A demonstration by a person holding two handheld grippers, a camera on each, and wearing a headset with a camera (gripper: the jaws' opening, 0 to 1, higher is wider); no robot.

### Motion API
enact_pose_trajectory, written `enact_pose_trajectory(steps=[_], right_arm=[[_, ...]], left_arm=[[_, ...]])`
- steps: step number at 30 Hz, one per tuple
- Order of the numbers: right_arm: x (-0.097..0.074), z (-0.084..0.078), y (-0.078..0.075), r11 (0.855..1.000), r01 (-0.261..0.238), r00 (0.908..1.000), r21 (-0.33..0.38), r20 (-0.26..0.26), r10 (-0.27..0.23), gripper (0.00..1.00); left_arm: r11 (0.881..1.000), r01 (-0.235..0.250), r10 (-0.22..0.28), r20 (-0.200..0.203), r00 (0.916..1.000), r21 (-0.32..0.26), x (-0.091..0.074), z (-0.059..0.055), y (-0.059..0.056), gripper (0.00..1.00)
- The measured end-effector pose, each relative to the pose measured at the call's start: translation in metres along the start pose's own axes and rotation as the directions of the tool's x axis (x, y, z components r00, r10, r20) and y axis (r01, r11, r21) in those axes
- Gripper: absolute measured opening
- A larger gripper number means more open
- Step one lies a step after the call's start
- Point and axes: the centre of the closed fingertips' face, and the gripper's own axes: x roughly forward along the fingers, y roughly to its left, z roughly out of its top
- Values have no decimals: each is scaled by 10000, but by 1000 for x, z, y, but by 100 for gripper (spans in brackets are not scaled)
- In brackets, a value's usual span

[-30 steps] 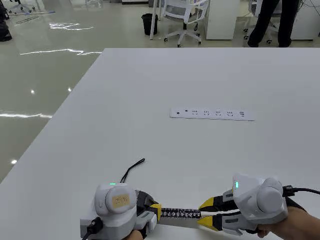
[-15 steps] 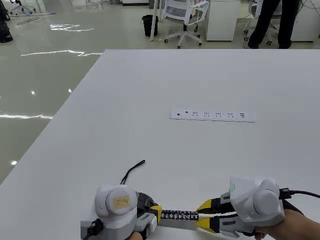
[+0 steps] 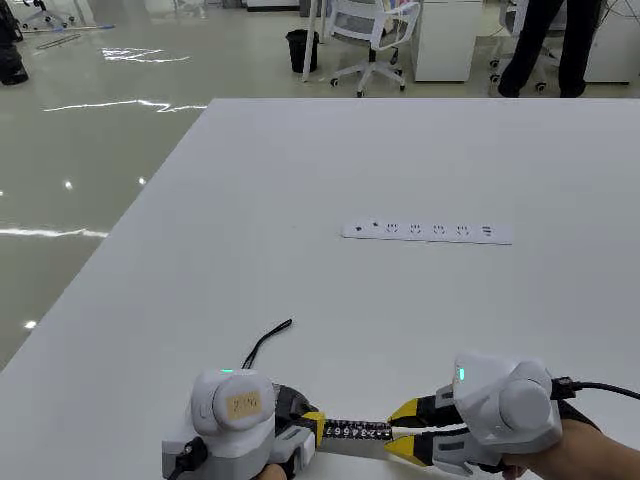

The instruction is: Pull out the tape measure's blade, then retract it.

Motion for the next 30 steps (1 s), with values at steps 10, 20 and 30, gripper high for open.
enact_pose_trajectory(steps=[10,20,30], right_arm=[[4,2,0,10000,11,10000,32,35,-11,13],[8,5,1,10000,24,10000,46,63,-24,13],[13,8,2,10000,32,9999,42,98,-32,13]], left_arm=[[10000,12,-12,6,10000,-13,-1,-1,0,59],[10000,21,-21,-21,10000,-10,-1,-1,1,59],[10000,32,-32,-32,10000,-7,-1,-1,2,59]])
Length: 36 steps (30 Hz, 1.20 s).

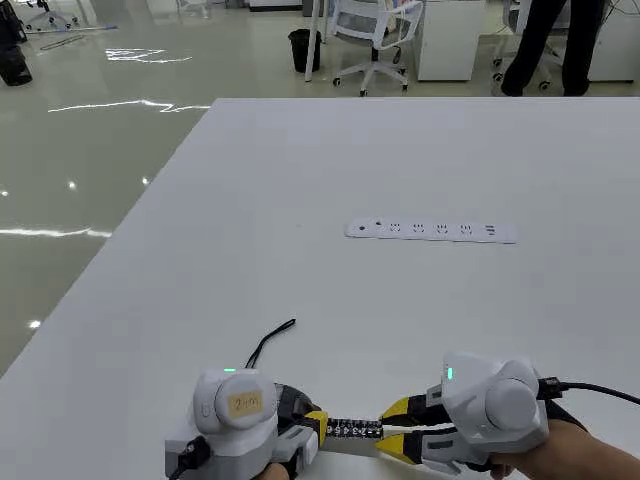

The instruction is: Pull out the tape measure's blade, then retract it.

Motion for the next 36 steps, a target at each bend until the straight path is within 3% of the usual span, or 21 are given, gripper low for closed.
enact_pose_trajectory(steps=[36], right_arm=[[15,10,2,10000,-83,9999,-1,71,83,13]], left_arm=[[10000,61,-61,12,10000,-74,0,1,1,59]])
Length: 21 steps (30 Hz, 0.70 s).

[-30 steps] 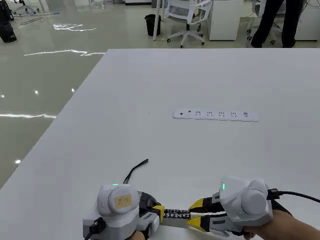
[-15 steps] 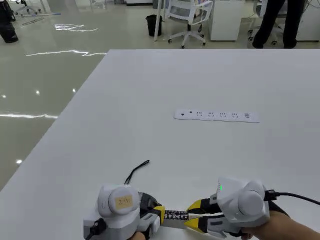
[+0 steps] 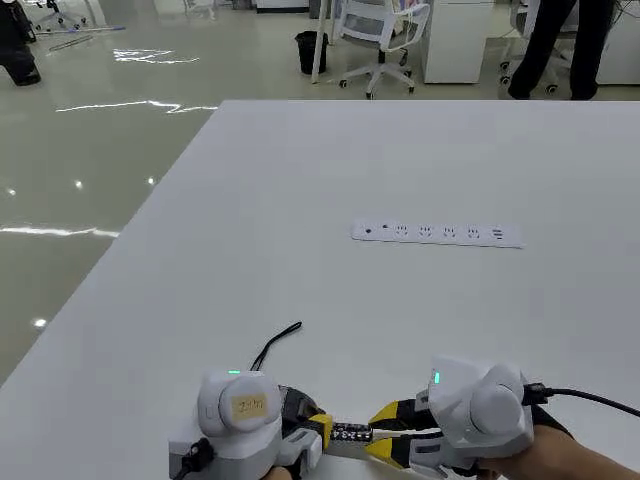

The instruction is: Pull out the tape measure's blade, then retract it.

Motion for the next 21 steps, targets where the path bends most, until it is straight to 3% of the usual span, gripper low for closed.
enact_pose_trajectory(steps=[21], right_arm=[[8,4,1,10000,-17,10000,-4,-24,17,13]], left_arm=[[10000,-59,59,-19,10000,40,-1,-1,1,59]])
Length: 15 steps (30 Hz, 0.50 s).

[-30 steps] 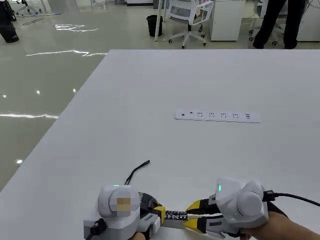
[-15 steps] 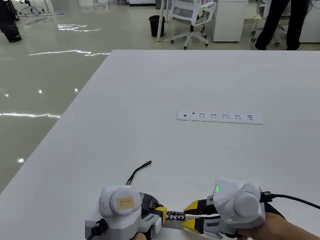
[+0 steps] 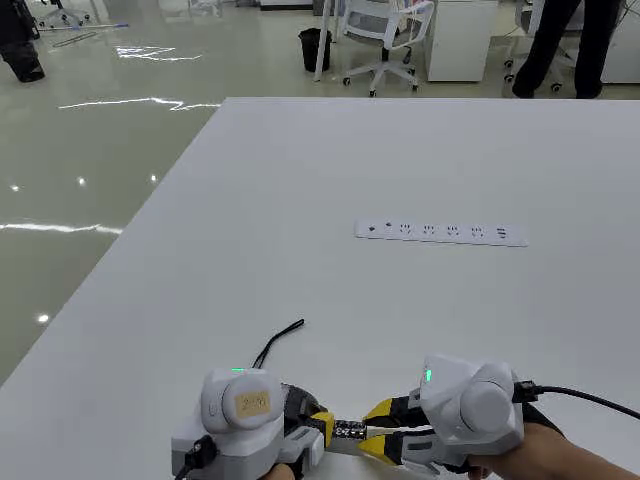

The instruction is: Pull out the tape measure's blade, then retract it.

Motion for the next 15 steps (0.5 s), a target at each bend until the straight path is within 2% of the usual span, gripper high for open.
enact_pose_trajectory(steps=[15], right_arm=[[5,1,1,10000,-1,10000,13,34,1,13]], left_arm=[[10000,-11,11,-20,10000,80,0,0,1,59]])
